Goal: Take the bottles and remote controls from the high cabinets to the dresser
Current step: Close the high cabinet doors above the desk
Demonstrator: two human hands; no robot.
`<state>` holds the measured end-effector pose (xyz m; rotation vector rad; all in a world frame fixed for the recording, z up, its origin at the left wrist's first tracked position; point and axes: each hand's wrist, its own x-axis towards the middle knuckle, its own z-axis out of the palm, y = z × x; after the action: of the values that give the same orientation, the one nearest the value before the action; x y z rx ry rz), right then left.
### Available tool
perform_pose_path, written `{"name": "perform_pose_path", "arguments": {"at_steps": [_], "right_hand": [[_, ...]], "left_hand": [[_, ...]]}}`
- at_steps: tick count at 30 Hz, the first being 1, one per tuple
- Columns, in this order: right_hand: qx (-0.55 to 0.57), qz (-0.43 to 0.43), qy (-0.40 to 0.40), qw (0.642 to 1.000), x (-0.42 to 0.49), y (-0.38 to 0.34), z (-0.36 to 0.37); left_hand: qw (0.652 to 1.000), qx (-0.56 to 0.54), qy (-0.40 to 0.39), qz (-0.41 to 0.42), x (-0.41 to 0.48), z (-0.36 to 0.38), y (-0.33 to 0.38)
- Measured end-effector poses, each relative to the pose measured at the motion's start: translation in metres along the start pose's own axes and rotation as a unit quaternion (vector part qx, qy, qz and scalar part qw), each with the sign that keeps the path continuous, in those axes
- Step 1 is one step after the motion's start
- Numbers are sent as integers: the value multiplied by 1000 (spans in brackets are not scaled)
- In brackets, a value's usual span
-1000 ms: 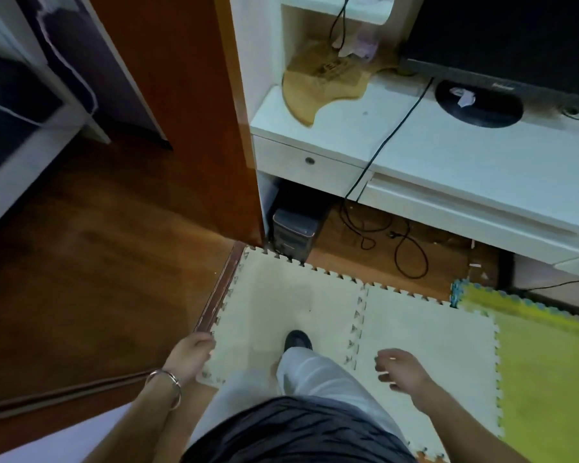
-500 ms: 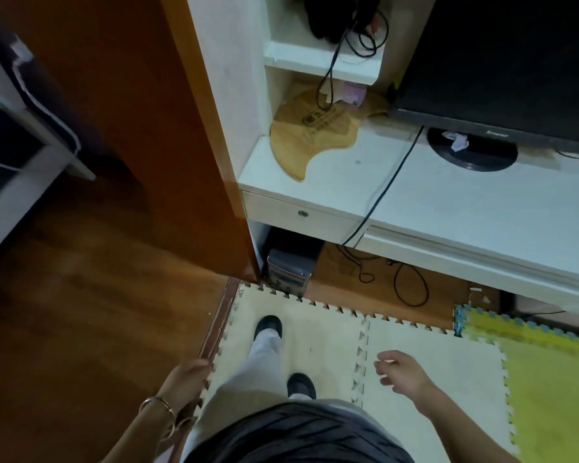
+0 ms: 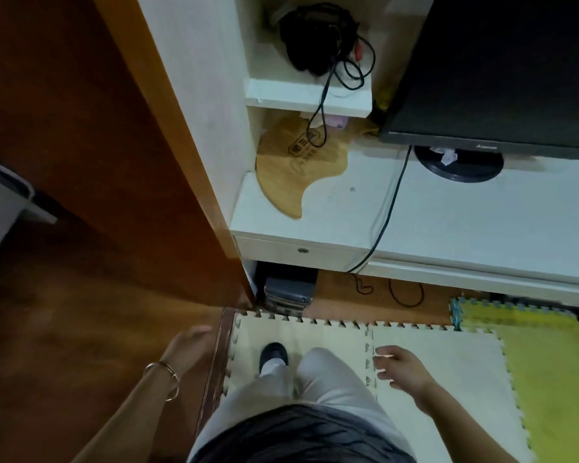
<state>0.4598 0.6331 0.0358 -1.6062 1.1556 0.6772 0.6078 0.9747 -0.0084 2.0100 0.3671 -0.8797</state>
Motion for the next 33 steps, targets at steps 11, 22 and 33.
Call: {"name": "perform_pose_path", "arguments": {"at_steps": [11, 22, 33], "right_hand": [[-125, -380, 31, 916, -46, -173, -41], [-81, -781, 217, 580, -261, -399, -137], [8, -867, 311, 390, -416, -514, -168]], "left_hand": [[983, -11, 2, 185, -69, 9, 190], [733, -124, 165, 648, -233, -82, 435], [573, -204, 293, 737, -326, -149, 582]]}}
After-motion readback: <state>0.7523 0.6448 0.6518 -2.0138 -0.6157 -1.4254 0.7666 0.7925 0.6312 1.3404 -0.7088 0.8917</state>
